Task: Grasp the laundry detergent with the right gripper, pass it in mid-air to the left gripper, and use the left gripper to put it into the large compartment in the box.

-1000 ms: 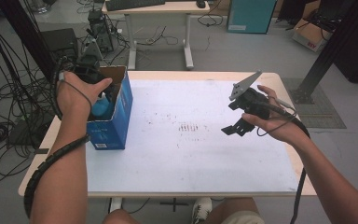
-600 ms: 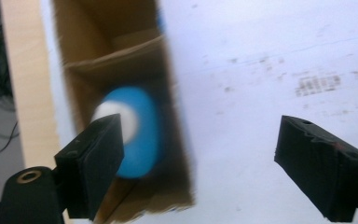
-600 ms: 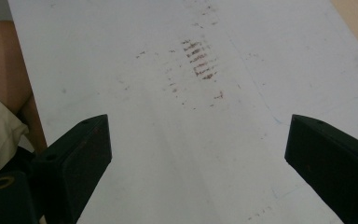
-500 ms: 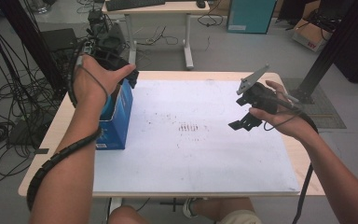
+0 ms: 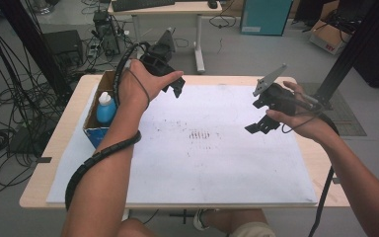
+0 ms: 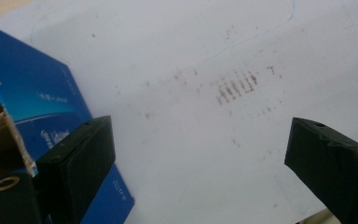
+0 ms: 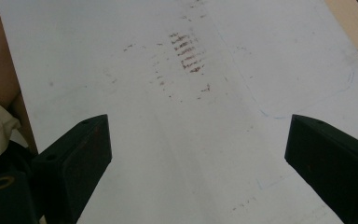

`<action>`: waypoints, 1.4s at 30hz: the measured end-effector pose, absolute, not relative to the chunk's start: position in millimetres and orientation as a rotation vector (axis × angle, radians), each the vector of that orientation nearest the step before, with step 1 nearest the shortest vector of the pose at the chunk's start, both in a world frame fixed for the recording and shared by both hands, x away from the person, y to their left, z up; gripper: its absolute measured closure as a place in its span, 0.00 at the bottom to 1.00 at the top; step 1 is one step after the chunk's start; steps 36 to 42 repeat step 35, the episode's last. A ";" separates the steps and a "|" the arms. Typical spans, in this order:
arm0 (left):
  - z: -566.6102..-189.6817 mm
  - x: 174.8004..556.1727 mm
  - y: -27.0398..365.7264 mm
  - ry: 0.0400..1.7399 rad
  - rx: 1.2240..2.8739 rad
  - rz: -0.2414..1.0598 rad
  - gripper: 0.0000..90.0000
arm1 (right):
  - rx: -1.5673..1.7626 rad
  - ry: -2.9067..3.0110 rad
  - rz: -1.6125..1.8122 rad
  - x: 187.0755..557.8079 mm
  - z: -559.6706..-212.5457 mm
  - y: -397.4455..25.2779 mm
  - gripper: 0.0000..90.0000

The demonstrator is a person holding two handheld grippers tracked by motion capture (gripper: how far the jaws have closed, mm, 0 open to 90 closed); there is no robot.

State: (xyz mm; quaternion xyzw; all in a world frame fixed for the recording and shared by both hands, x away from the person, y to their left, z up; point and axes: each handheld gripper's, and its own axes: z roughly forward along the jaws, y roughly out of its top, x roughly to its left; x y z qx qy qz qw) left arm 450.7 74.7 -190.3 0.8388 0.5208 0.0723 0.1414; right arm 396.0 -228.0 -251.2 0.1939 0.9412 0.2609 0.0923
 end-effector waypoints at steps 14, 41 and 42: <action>-200.0 460.9 50.5 1.442 2.442 0.182 0.10 | 0.588 2.797 0.762 400.1 -255.1 -231.9 0.08; -202.4 461.3 50.7 1.413 2.445 0.193 0.09 | 0.585 2.821 0.735 403.5 -258.7 -227.0 0.08; -202.4 461.3 50.7 1.413 2.445 0.193 0.09 | 0.585 2.821 0.735 403.5 -258.7 -227.0 0.08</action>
